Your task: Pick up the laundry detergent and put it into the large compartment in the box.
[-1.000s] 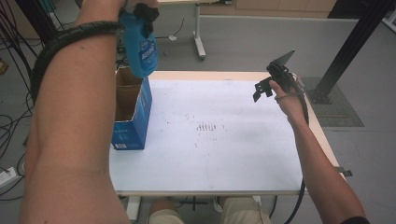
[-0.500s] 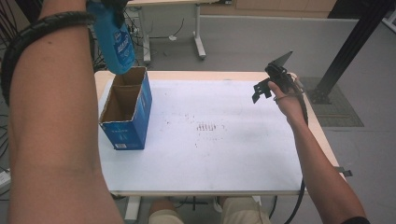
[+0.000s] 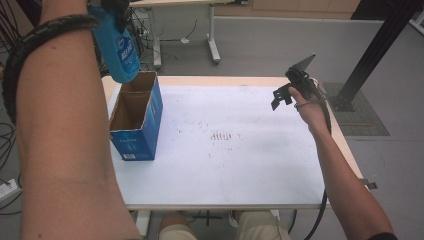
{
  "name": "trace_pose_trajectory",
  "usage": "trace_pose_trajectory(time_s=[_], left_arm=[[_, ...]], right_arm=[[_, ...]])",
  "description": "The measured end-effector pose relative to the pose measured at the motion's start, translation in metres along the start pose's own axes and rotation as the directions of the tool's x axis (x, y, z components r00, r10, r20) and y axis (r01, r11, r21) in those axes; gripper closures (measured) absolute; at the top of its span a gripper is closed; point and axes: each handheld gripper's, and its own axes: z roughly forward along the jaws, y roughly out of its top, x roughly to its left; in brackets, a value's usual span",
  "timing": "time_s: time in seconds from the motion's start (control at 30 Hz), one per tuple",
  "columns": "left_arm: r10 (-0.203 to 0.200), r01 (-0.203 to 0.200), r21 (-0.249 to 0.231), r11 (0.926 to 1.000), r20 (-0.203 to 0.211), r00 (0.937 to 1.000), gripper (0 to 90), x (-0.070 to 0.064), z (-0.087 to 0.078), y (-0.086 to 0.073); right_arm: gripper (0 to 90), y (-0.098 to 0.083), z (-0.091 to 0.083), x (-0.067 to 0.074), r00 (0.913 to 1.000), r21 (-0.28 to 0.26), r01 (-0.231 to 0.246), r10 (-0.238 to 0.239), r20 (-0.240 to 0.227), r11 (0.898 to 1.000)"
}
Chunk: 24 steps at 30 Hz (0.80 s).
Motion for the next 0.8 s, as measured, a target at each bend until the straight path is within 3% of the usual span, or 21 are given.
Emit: trace_pose_trajectory(time_s=[0.33,0.8], left_arm=[[-0.024,0.024,0.014,0.9996,0.004,0.9997,37.8,0.007,0.020,0.003],[-0.049,0.048,0.054,0.9974,0.020,0.9986,37.9,0.016,0.062,0.006]], right_arm=[[5.7,0.000,0.001,-0.001,1.0000,0.001,-0.007,0.007,-0.001,1.000],[5.7,0.003,0.005,0.002,1.0000,0.008,0.000,0.000,0.008,1.000]])
